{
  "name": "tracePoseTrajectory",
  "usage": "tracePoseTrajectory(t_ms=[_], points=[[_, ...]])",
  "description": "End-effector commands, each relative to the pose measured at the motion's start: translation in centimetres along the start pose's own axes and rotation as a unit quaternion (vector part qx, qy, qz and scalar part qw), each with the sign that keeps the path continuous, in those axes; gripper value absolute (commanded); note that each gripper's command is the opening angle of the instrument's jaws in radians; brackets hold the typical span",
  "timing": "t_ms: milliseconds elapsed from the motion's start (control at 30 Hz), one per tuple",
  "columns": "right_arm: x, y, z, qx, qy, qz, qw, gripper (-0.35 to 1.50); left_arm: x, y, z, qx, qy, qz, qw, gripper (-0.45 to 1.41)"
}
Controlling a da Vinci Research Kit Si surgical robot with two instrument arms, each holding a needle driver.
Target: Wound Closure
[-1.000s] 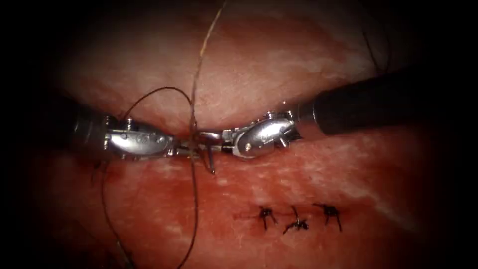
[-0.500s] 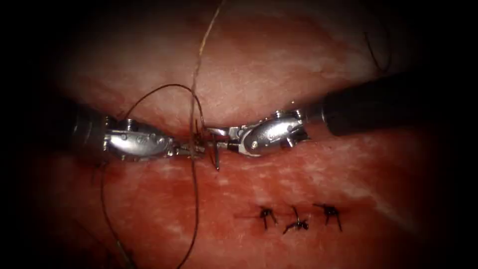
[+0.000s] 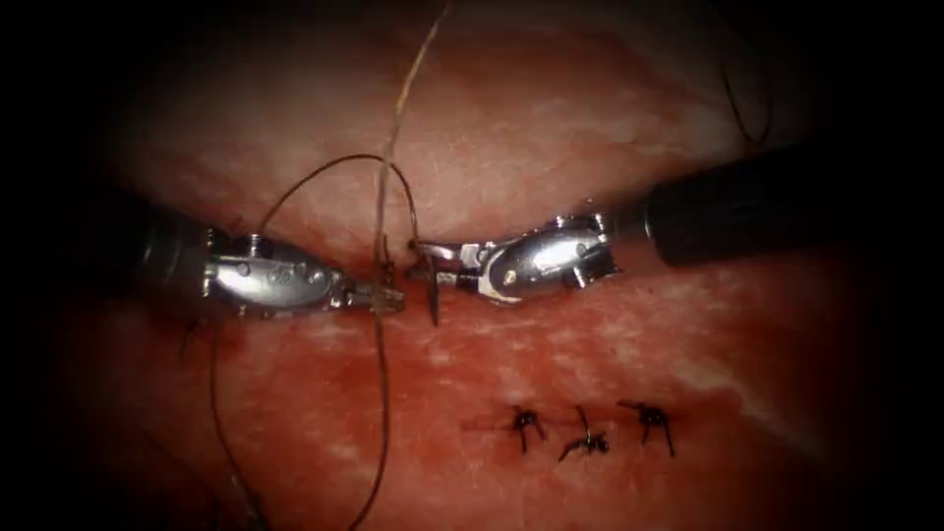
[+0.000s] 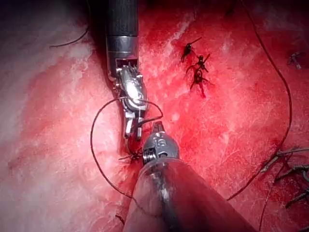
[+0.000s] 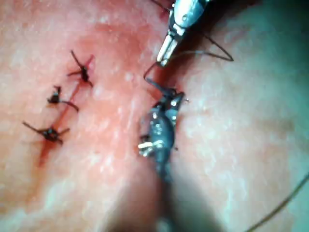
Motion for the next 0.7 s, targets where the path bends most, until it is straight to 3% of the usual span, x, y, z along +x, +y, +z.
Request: tracePoseTrajectory(t_ms=[33,700], points=[[-0.02,-0.08,0.09,0.006,0.003,0.017,1.000,-0.35,-0.06,0.05,0.07,-0.001,0.000,-0.001,1.000,-0.43],[-0.04,-0.20,0.20,0.055,-0.005,0.073,0.996,-0.35,-0.04,0.07,0.06,-0.001,-0.001,-0.002,1.000,-0.45]])
